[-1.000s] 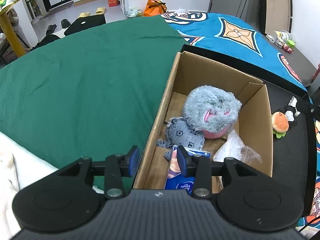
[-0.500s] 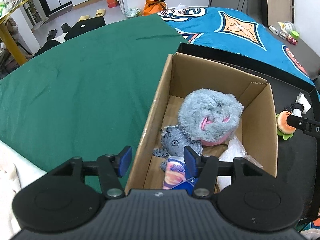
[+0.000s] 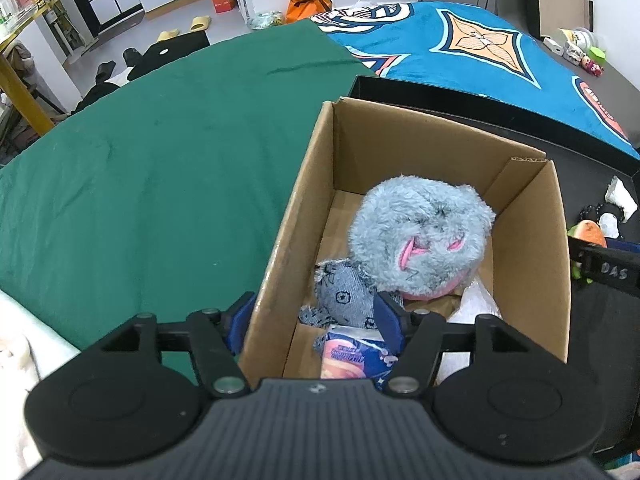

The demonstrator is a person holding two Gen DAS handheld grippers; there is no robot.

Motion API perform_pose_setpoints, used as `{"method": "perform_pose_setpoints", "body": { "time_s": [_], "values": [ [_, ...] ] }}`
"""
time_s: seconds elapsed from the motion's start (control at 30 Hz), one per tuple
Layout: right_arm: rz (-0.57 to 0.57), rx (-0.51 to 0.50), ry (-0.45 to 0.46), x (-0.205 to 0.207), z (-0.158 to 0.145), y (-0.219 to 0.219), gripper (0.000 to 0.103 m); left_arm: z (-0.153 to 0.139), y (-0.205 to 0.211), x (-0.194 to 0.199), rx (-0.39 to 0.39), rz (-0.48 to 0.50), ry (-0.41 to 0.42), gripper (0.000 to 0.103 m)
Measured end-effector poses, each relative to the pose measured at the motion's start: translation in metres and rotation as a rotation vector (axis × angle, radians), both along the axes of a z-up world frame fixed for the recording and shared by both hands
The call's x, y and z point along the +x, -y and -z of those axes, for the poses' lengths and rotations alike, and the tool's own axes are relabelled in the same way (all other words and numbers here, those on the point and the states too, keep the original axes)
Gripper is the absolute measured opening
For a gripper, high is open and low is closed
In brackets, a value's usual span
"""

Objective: Organize soft objects
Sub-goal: 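Move the right gripper to the orange burger plush and grasp it, then carry the burger plush into the box and open the right gripper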

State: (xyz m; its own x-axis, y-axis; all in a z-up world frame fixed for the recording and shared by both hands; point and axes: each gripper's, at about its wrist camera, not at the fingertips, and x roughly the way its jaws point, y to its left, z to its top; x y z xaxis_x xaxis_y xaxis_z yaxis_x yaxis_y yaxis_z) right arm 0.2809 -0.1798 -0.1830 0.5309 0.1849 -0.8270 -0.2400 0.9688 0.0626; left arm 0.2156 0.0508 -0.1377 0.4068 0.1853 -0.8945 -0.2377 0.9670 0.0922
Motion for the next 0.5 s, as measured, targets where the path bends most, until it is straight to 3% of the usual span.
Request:
{"method": "perform_pose_setpoints", "body": {
  "time_s": [0.03,0.07,0.2,0.5],
  "values": [
    [-0.006,-0.012,0.001,0.0,0.003,-0.002,0.063,0.0,0.0,0.0,-0.001,0.002,0.0,0.064],
    [-0.012,-0.027,-0.004,0.0,0.005,-0.003,0.056,0.0,0.0,0.0,-0.003,0.003,0.0,0.064],
    [-0.016,-0.099,0.005,-0.003,0.008,-0.008,0.049,0.001,-0.001,-0.001,-0.005,0.011,-0.008,0.064],
    [-0.007,-0.026,0.026,-0.013,-0.018,-0.004,0.049,0.0,-0.002,-0.005,-0.004,0.004,-0.015,0.064]
  ]
}}
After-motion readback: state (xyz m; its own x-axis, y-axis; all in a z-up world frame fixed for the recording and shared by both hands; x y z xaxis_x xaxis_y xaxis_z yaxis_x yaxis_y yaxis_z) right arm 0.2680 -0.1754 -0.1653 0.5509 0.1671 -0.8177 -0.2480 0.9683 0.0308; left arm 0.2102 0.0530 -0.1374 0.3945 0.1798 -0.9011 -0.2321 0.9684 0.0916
